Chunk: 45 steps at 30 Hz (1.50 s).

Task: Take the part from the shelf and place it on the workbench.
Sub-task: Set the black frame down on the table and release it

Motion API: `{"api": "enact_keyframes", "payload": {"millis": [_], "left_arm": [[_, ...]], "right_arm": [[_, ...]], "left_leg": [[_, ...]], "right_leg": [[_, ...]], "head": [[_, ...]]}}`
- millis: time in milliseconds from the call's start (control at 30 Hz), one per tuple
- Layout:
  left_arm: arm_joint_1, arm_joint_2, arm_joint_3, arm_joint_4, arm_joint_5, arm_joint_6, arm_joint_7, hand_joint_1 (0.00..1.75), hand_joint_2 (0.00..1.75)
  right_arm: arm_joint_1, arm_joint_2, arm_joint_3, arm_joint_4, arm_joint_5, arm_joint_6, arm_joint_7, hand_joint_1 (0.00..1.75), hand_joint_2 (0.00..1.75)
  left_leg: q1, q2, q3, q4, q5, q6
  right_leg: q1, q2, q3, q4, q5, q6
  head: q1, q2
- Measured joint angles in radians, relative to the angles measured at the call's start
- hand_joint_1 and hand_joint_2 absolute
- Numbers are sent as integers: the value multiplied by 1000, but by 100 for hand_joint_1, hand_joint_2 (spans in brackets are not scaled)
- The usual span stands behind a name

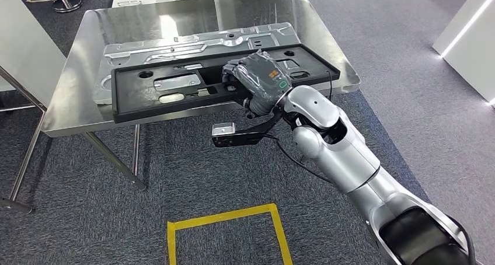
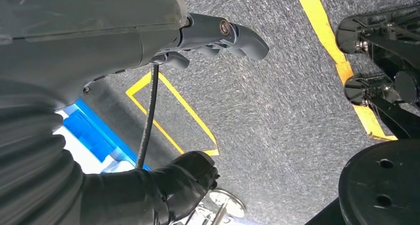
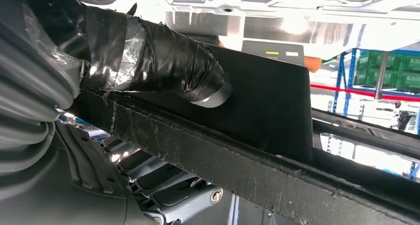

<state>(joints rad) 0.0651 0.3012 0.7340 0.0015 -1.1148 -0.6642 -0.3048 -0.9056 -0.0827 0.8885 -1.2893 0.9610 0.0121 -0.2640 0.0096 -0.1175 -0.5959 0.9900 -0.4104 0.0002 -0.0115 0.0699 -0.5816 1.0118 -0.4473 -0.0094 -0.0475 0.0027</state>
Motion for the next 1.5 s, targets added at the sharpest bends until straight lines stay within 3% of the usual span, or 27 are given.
{"api": "enact_keyframes", "payload": {"millis": [1200, 1400, 1467, 1500], "left_arm": [[0, -11, 34, 0, -51, 15, 1, 0, 175], [0, -11, 39, 0, -63, 19, 1, 0, 175], [0, -13, 42, 0, -66, 20, 1, 0, 175], [1, -14, 43, 0, -67, 20, 0, 0, 175]], "right_arm": [[10, -1, 1, 11, 0, 0, -10, 175, 175], [15, -1, 2, 12, 0, -1, -14, 175, 175], [15, -1, 2, 11, 0, -1, -15, 175, 175], [15, -1, 2, 11, 0, -2, -15, 175, 175]], "left_leg": [[0, 0, -1, 1, -1, 0], [1, 7, 4, -1, -4, 22], [8, 16, 20, -22, 3, 30], [11, 21, 26, -29, 5, 32]], "right_leg": [[0, 0, 0, 0, 0, 1], [-2, 5, 4, -6, -3, 15], [3, -16, -8, 30, -27, 20], [4, -32, -30, 78, -54, 22]], "head": [[0, 0], [0, 0], [1, 0], [1, 0]]}}
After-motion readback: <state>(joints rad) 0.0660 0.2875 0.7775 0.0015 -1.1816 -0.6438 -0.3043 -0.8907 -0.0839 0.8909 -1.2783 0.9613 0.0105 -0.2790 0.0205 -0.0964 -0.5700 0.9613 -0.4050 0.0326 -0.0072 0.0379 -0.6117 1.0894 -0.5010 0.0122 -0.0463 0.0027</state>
